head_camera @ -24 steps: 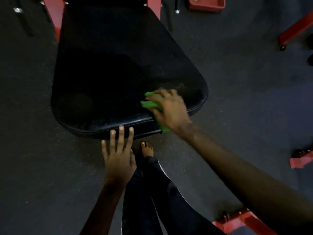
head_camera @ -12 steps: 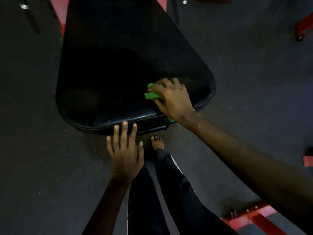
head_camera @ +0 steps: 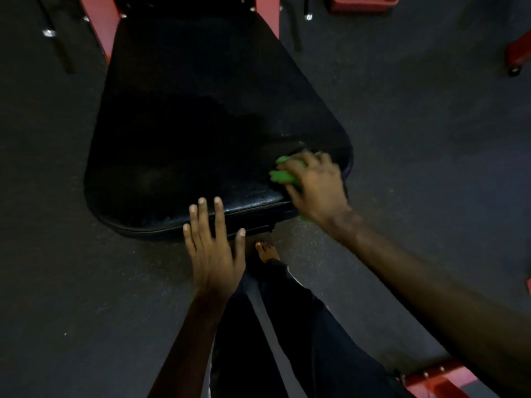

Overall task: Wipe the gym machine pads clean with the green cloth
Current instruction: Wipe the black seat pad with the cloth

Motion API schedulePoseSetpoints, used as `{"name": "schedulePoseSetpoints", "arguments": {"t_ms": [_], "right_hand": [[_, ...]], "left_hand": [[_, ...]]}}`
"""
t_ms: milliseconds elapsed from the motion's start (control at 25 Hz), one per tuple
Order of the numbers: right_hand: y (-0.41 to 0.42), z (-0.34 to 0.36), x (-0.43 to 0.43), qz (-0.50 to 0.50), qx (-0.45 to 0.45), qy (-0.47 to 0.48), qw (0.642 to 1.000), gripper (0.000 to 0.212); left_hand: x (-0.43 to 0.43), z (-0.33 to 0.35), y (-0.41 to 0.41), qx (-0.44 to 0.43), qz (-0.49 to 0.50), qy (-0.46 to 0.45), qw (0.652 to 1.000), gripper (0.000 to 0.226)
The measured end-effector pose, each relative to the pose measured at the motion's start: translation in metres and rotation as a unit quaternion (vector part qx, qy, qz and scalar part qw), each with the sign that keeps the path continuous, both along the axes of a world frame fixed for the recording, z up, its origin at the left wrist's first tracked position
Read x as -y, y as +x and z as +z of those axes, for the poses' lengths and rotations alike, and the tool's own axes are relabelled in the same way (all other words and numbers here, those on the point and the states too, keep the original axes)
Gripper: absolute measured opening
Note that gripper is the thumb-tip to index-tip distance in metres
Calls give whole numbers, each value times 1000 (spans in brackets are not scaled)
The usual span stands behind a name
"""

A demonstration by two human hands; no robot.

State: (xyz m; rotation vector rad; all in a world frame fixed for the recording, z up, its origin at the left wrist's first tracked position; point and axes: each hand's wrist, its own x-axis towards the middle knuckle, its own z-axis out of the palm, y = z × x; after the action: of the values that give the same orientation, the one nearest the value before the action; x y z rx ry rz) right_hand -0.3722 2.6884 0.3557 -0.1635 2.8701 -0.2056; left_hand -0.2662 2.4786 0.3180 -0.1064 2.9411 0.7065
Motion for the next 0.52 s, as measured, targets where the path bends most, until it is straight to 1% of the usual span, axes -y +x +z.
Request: {"name": "schedulePoseSetpoints", "arguments": {"t_ms": [40, 80, 120, 160, 240, 320, 400, 520], "right_hand": [[6, 2, 6, 77, -6, -14, 997, 47], [4, 1, 0, 133, -13, -22, 991, 47], [-3, -1, -12, 153, -15, -30, 988, 46], [-12, -2, -26, 137, -7, -36, 990, 45], [-33, -6, -50, 61, 13, -47, 997, 41], [-50, -11, -74, -2, 28, -39, 999, 39], [-60, -9, -79, -21, 30, -16, 999, 39], [-55, -1, -53, 6, 40, 7, 999, 41]], "left_hand": [[-3, -2, 0, -2, 0, -12, 1000, 69], [-6, -4, -2, -7, -1, -28, 1000, 68], [-9, -7, -4, -8, -6, -44, 999, 68], [-11, -8, -6, -5, -10, -59, 998, 68], [-13, -9, -10, 5, -2, -83, 997, 69], [-25, -6, -18, 21, 6, -85, 996, 71], [-42, 0, -26, 35, 12, -80, 996, 74], [-68, 5, -35, 49, 21, -69, 996, 79]]}}
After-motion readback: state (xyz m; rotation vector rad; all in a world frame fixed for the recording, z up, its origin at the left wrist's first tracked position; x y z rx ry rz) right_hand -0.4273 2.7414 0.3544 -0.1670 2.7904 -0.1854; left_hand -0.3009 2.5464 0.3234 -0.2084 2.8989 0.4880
